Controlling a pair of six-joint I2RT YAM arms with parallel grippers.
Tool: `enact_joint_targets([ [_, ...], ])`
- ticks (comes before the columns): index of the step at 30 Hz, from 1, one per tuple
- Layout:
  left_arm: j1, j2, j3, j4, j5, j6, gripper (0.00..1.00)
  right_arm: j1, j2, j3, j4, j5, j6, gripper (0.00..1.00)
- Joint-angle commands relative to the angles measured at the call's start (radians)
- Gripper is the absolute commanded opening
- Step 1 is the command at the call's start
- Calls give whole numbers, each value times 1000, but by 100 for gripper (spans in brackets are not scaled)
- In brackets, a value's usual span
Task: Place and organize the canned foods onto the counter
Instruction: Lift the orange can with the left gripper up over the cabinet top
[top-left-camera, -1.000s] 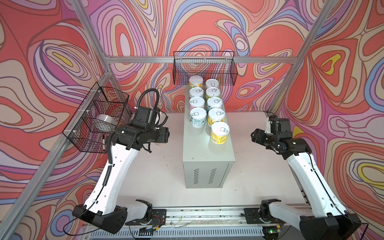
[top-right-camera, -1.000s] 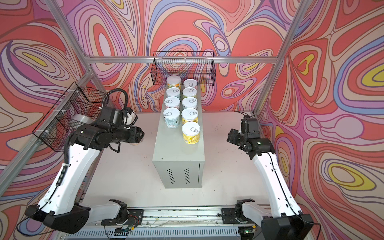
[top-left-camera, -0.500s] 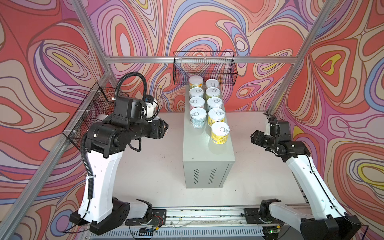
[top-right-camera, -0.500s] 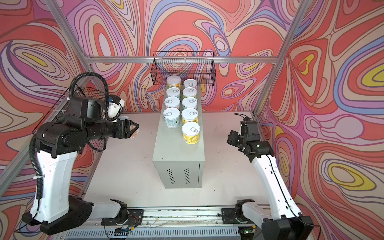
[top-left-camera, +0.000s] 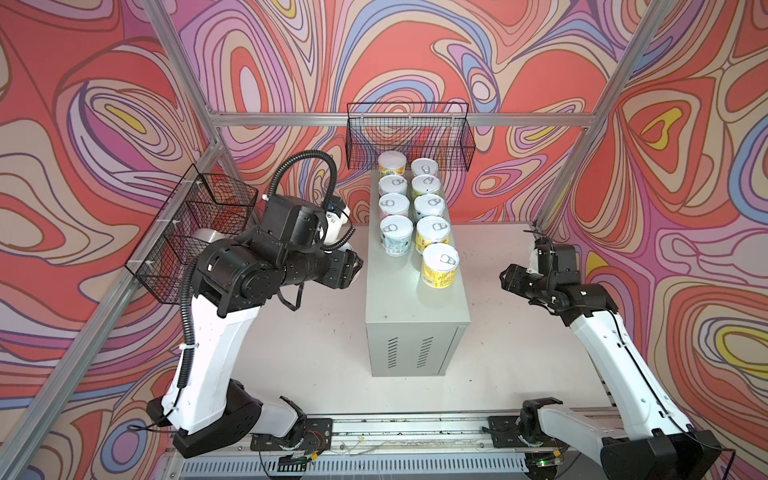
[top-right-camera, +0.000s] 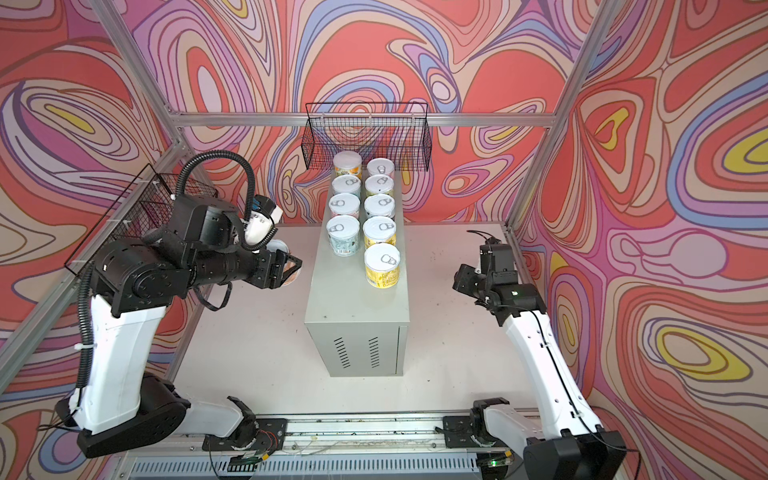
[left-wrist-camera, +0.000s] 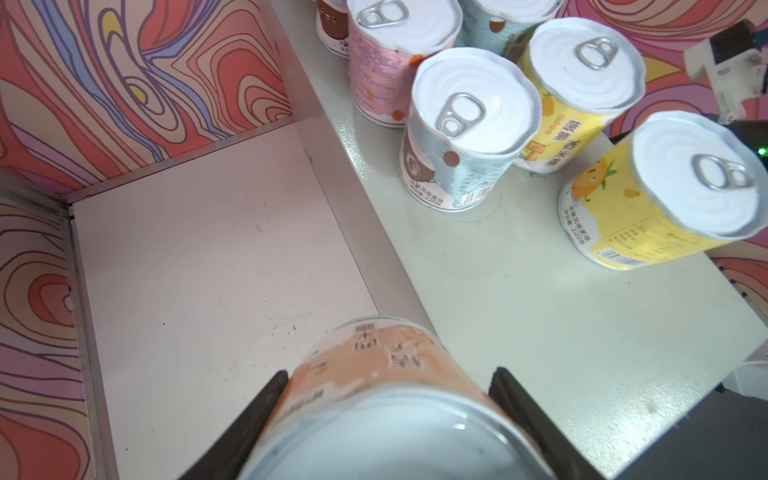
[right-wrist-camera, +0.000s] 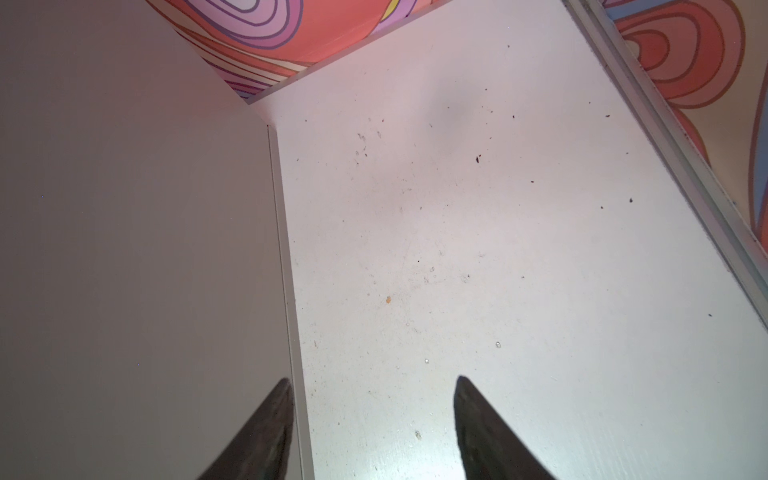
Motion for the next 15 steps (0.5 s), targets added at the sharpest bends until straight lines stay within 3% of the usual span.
enact_joint_targets([
  [1, -35, 18, 20, 9, -36, -8, 0, -3, -22, 18, 19, -26, 18, 62],
  [15, -172, 126, 84, 37, -25, 9, 0, -2, -27, 49, 12, -54, 34, 61],
])
